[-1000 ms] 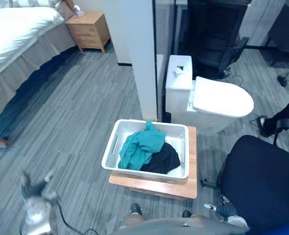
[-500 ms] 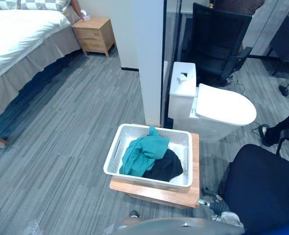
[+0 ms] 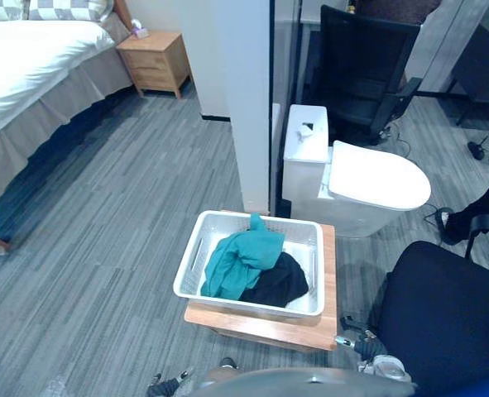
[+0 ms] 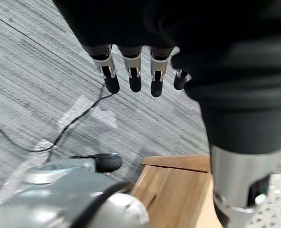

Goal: Tidy the bed and pick cloth on bed and put in laundry

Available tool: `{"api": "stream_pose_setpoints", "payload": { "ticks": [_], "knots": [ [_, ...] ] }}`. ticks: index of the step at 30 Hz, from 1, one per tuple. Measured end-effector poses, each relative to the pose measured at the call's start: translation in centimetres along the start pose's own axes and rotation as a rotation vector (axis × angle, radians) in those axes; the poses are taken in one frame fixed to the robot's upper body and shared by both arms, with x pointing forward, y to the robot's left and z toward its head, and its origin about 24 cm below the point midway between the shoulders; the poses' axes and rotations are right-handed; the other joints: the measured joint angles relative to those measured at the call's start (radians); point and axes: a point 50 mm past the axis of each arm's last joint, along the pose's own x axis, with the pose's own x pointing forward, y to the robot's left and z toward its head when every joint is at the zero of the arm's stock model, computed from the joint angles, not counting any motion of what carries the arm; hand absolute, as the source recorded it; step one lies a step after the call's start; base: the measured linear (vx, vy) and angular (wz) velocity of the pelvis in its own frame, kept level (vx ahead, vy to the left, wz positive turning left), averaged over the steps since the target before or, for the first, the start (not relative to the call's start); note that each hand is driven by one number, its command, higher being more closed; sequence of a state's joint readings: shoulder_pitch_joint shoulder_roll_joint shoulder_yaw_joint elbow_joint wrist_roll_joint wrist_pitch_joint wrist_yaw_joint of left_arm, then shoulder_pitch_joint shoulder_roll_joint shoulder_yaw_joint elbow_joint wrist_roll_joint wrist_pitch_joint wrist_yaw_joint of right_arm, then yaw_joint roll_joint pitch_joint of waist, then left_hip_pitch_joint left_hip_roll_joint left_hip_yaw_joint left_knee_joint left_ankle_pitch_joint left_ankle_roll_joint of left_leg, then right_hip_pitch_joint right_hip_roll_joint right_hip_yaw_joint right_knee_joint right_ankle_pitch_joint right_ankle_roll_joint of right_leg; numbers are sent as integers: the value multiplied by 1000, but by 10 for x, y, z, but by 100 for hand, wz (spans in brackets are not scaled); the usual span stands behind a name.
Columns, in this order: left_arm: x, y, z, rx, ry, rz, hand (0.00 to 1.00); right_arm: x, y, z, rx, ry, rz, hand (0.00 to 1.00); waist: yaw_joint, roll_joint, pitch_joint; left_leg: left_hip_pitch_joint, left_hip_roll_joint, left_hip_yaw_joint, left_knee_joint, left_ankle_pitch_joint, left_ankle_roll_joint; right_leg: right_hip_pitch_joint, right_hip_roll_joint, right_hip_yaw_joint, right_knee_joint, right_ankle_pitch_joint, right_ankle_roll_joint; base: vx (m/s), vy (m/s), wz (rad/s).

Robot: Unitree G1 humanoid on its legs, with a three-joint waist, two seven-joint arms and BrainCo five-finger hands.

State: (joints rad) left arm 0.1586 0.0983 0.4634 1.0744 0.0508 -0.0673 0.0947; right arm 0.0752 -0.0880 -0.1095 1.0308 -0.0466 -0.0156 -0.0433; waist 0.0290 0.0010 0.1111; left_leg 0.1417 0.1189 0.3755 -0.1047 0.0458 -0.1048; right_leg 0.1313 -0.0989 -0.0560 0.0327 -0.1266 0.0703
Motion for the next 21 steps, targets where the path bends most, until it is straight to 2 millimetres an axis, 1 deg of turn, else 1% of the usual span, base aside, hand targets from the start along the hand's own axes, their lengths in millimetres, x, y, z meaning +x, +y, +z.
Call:
{"api": "stream_pose_setpoints", "payload": {
  "ticks": [1, 3, 4, 5, 6, 8, 11, 12, 15, 18, 21],
  "knots": [
    [2, 4, 8, -1, -22, 8, 0, 0, 0, 0, 0, 0, 0, 0, -1, -1, 0, 0, 1, 0, 0, 0, 0, 0, 1, 0, 0, 0, 0, 0, 0, 0],
    [5, 18, 28, 2, -94, 44, 0, 0, 0, 1, -1, -2, -1, 0, -8, -2, 1, 0, 2, 0, 0, 0, 0, 0, 1, 0, 0, -1, -2, 0, 0, 0],
    [6, 21, 38, 37, -129, 55, 0, 0, 0, 2, -3, -5, 0, 0, -13, -2, 2, -1, 2, 1, 0, -1, 0, -1, 1, 0, 0, -1, -2, 0, 0, 0],
    [6, 21, 44, 64, -149, 55, 0, 0, 0, 2, -4, -6, 1, 0, -14, -2, 2, -1, 2, 2, 0, -2, -1, -1, 1, 1, -1, -1, -2, 0, 0, 0],
    [7, 20, 51, 133, -179, 49, 0, 0, 0, 2, -10, -7, 1, 0, -15, -3, 2, -1, 2, 3, 0, -3, -1, -2, 1, 2, -1, -1, -2, 17, 2, -3],
    [7, 5, 63, 306, -237, -3, 0, 0, 2, 4, -37, -16, 3, 0, -15, -5, 2, 0, 1, 6, 0, -6, -3, -2, 1, 7, -5, -1, -2, 30, 7, -4],
    [5, -12, 60, 437, -249, -84, 0, 1, 4, 6, -54, -23, 13, 0, -22, -11, 1, 1, 0, 14, 0, -11, -6, -2, 6, 16, -13, -1, -2, 47, 14, -8],
    [5, -13, 59, 454, -249, -92, 0, 1, 4, 7, -56, -25, 15, 0, -24, -13, 1, 1, 1, 15, 0, -12, -7, -1, 7, 17, -15, -1, -2, 61, -11, -6],
    [4, -21, 51, 455, -228, -125, 0, 1, 5, 8, -60, -25, 18, 0, -36, -18, 2, 1, 4, 15, 1, -14, -10, 1, 11, 17, -16, -1, -2, 62, -16, -2],
    [0, -37, 40, 467, -207, -174, 0, 3, 3, 10, -93, -21, 17, 0, -38, -14, 8, 5, 4, 17, 1, -14, -10, 7, 12, 17, -16, -1, -2, 30, -3, -1],
    [-1, -41, 30, 462, -173, -189, 0, 3, 2, 10, -94, -21, 17, 0, -40, -12, 18, 17, 5, 24, 1, -15, -11, 16, 13, 18, -16, -1, -2, -15, -6, -2]
  ]
}}
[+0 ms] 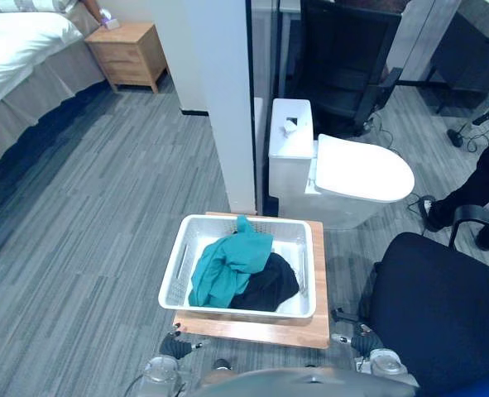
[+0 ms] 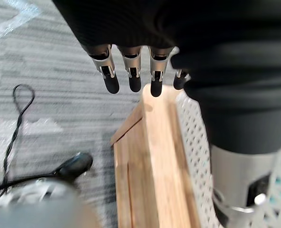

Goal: Tidy the bed and pick cloth on bed and put in laundry

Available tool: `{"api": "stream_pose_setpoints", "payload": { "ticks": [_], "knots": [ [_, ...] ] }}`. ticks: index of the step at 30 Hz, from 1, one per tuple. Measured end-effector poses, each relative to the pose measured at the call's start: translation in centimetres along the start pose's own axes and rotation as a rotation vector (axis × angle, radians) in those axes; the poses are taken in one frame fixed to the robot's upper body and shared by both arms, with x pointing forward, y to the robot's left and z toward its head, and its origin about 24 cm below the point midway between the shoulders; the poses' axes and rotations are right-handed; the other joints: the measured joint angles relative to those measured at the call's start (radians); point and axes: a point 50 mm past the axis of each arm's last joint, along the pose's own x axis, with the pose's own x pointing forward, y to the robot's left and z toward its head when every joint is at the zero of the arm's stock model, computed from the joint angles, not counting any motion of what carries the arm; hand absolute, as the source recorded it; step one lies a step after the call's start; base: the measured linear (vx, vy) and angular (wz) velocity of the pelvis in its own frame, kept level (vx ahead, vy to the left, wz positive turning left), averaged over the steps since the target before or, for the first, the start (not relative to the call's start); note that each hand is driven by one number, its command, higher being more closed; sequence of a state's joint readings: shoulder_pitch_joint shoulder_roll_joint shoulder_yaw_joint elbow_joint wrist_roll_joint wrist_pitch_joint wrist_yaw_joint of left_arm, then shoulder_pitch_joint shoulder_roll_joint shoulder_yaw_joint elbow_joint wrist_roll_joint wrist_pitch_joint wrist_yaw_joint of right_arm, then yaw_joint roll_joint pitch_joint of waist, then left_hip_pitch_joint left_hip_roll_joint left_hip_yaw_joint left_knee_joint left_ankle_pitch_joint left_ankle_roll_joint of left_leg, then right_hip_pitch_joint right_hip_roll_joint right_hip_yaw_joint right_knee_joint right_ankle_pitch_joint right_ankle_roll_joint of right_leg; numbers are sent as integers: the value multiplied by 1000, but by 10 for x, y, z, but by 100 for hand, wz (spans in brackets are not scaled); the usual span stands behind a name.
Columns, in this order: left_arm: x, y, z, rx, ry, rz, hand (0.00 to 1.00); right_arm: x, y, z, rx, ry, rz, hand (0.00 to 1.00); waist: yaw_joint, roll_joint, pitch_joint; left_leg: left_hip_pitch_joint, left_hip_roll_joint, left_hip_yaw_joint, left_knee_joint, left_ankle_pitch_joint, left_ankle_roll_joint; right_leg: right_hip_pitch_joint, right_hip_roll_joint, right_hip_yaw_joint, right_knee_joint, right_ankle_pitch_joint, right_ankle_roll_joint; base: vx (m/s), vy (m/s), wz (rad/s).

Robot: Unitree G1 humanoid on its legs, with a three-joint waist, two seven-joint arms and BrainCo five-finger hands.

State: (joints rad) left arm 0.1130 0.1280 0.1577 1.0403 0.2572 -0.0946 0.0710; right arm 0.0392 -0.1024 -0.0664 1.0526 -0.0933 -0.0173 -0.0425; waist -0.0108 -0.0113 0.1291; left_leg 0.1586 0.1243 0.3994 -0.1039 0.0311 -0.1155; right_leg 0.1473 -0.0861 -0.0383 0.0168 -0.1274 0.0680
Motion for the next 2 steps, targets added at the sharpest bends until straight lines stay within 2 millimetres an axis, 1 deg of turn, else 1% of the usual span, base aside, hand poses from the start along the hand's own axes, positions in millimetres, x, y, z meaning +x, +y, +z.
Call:
{"api": "stream_pose_setpoints", "payload": {
  "ticks": [2],
  "knots": [
    [-1, -1, -4, -1, 12, -3, 0, 0, 0, 0, -1, 2, -1, 0, 0, 1, 1, 0, 1, 0, 0, 0, 0, -2, 1, 0, 0, 0, 0, -17, -3, 0]
  ]
}}
